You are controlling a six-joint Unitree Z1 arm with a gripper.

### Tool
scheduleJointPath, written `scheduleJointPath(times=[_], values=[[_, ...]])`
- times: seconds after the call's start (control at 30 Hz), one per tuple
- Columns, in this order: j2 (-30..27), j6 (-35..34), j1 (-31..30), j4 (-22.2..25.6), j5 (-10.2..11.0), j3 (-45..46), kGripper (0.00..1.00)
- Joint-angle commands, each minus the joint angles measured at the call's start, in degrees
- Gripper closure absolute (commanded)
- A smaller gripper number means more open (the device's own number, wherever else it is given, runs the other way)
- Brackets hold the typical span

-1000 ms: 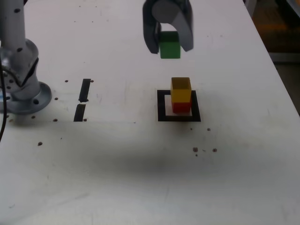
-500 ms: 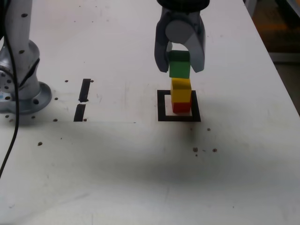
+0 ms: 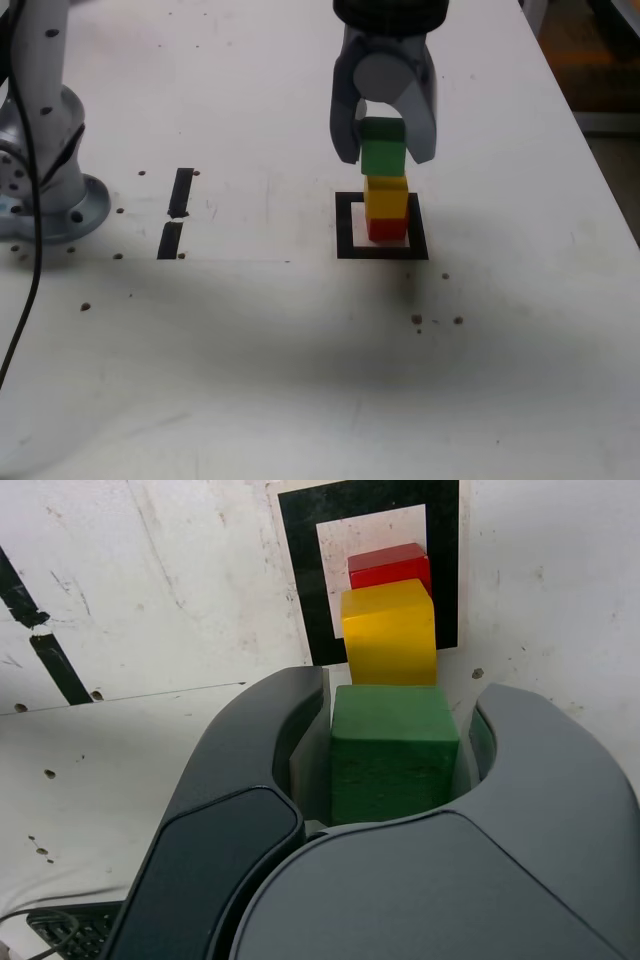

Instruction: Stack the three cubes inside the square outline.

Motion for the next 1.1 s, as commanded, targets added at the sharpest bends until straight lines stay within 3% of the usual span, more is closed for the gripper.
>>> scheduleJointPath(times=[0.0,0.67,1.07], values=[[0.24,-0.04,0.13,-0.38,0.15,0.32,0.82],[-0.09,-0.04,1.53,-5.4,1.4,4.53,0.76],[-0.4,-0.3,1.53,-5.83,1.06,5.48,0.49]])
